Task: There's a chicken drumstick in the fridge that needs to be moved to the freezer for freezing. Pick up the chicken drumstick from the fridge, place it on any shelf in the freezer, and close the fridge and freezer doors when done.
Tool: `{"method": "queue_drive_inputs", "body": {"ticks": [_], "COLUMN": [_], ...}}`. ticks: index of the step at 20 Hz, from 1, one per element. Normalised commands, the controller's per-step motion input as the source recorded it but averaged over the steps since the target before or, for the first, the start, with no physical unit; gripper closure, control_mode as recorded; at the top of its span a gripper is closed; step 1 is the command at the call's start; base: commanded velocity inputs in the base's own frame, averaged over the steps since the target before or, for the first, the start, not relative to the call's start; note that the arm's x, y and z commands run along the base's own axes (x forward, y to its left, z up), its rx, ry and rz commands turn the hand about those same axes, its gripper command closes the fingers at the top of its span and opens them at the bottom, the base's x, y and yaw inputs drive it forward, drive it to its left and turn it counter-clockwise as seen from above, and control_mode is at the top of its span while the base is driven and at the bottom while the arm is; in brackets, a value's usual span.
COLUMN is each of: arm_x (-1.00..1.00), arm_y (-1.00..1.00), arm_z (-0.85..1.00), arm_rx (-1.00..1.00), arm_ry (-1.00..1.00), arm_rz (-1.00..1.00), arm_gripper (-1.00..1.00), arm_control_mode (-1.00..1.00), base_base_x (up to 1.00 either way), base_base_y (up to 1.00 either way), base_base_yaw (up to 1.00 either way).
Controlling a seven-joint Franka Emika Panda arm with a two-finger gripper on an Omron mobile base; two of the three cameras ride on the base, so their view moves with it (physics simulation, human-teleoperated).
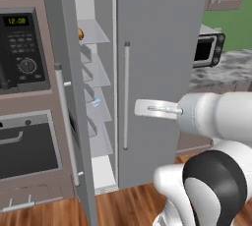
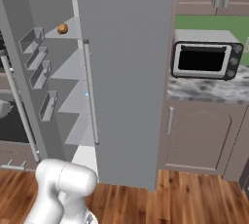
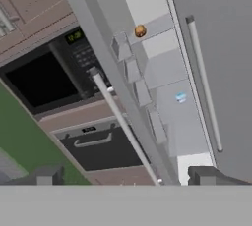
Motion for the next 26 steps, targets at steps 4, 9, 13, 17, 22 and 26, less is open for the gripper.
{"method": "queue_drive_inputs", "body": {"ticks": [4,9,13,17,22,26], "arm_x": [0.09,0.10,0.42,0.83,1.00,0.97], "arm_y": [1.00,1.00,1.00,1.00,0.80,0.51], "arm_z": [-0.92,-0.46,-0.52,-0.55,-0.58,-0.79], "arm_rx": [0.10,0.00,0.00,0.00,0.00,0.00], "arm_ry": [-0.03,-0.15,-0.10,-0.05,0.00,0.00], "arm_rz": [-0.02,-0.30,-0.37,-0.23,-0.08,-0.04], "arm_gripper": [-1.00,-1.00,-1.00,-1.00,-1.00,-1.00], "arm_control_mode": [-1.00,-1.00,-1.00,-1.00,-1.00,-1.00], "base_base_x": [0.00,0.00,0.00,0.00,0.00,0.00], "base_base_y": [0.00,0.00,0.00,0.00,0.00,0.00], "base_base_yaw": [0.00,0.00,0.00,0.00,0.00,0.00]}}
